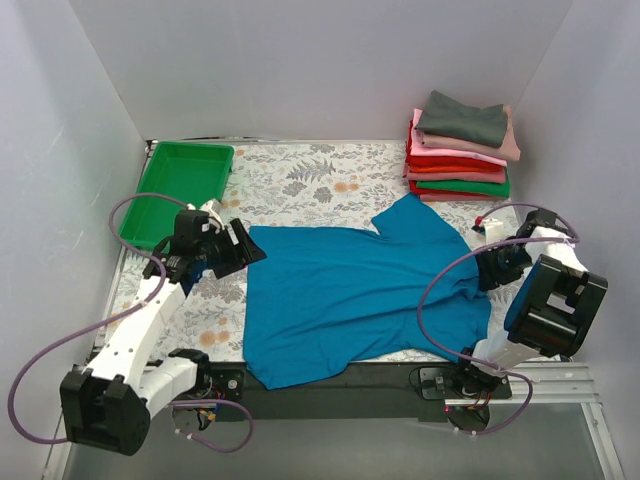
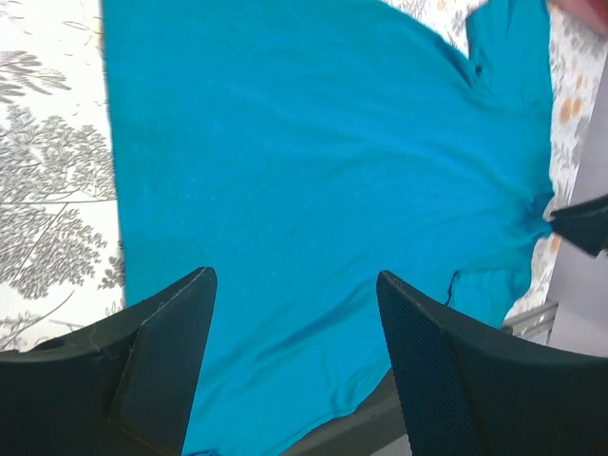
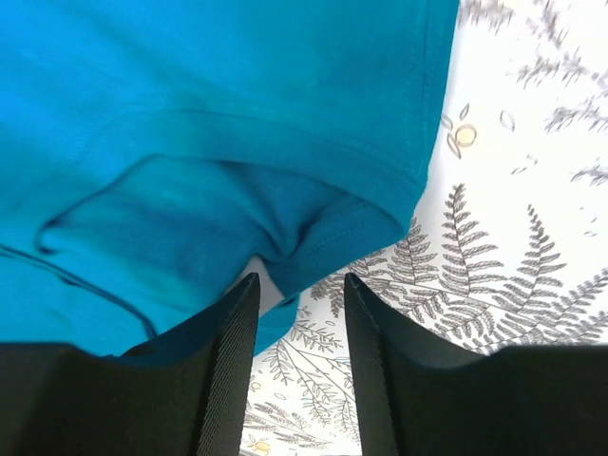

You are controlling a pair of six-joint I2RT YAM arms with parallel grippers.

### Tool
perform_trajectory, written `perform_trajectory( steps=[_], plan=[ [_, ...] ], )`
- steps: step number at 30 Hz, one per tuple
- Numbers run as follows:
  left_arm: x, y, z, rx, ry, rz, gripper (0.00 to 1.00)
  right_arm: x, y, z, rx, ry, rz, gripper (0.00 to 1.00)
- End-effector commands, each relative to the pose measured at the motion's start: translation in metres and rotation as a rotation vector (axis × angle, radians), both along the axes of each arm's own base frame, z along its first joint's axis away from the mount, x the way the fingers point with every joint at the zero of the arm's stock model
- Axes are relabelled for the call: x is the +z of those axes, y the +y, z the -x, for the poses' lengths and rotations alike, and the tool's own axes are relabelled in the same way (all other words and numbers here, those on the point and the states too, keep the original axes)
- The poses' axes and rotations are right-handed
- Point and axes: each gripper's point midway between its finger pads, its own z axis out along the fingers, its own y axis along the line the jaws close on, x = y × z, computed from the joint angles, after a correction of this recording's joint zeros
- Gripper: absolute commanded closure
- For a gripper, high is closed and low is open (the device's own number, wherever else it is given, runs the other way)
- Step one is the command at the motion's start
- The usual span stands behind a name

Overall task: Fold and stack the t-shirts
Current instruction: Flatten the tshirt out

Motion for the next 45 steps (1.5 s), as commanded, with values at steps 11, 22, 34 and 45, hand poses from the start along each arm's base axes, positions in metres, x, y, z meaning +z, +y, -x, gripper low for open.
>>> perform_trajectory(
  steps=[11,22,34,45],
  plan=[
    [-0.056,-0.016,-0.094,-0.131,0.085,-0.251,0.4,0.086,0.089,-0.05,0.203,-0.289,-0.429,0.46],
    [-0.109,0.032,-0.165,0.003,0.161,-0.623,0.5,0.089,0.128,-0.058,0.239,-0.288,-0.534,0.44],
    [-0.121,0.035,-0.176,-0.04,0.182,-0.678,0.57,0.076,0.13,-0.051,0.227,-0.26,-0.546,0.44],
    [-0.145,0.025,-0.168,-0.115,0.25,-0.625,0.73,0.074,0.132,-0.052,0.246,-0.25,-0.525,0.44]
  ],
)
